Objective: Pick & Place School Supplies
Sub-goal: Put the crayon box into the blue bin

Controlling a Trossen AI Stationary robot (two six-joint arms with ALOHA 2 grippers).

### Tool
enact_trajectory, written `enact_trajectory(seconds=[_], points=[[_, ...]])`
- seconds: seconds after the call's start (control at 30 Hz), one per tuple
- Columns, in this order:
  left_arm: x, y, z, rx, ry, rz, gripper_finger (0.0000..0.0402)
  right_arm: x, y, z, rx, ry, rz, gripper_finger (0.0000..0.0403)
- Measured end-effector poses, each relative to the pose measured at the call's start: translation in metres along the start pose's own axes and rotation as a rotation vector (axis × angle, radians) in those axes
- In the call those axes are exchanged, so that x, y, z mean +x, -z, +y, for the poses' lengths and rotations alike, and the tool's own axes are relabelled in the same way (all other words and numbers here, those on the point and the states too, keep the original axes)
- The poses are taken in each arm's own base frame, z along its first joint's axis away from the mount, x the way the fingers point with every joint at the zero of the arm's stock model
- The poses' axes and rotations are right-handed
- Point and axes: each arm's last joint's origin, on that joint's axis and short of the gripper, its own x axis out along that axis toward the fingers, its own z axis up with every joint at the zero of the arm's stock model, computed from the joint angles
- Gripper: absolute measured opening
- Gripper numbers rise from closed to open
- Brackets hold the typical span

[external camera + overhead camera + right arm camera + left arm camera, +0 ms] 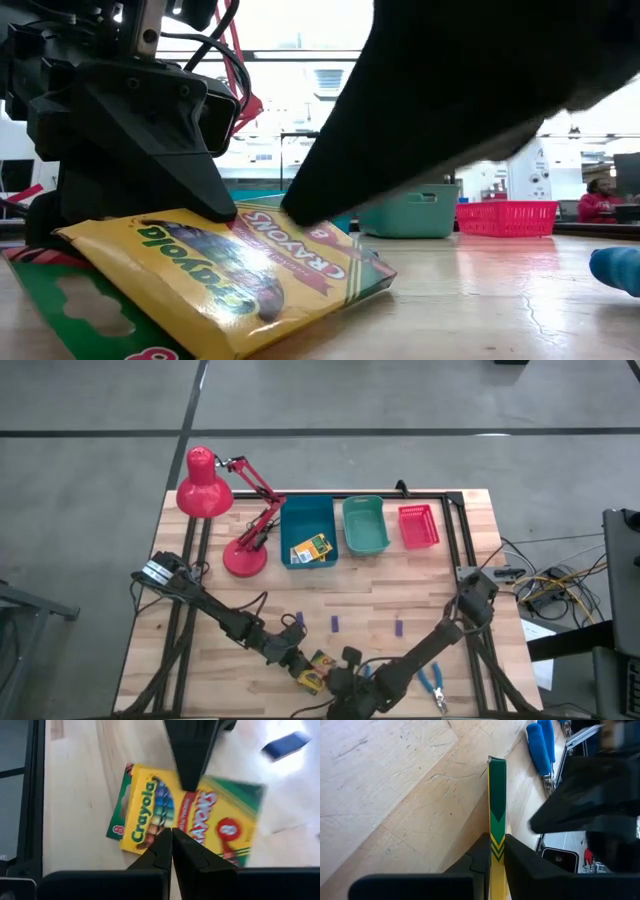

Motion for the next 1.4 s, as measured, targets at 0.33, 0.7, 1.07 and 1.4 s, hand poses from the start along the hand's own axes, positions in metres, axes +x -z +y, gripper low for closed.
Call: enact_trajectory(seconds=[0.33,0.7,1.07,1.4], points=[[0.0,0.0,0.0,-0.004,0.0,-0.003,0.0039,-0.072,-0.023,-0.001,-0.159,0.111,-0.157,0.0008],[0.0,-0.001,-0.003,-0.003,0.017,-0.05,0.0039,-0.165,-0.033,-0.01,-0.222,0.004,-0.179,0.0008],[-0.001,-0.003,-0.006,-0.002,0.043,-0.077,0.0039,-0.204,-0.005,-0.023,-0.188,0.006,-0.297,0.0008],[-0.002,-0.003,-0.008,-0.013,0.049,-0.08,0.0033,-0.192,0.014,-0.032,-0.193,0.035,-0.274,0.0008]])
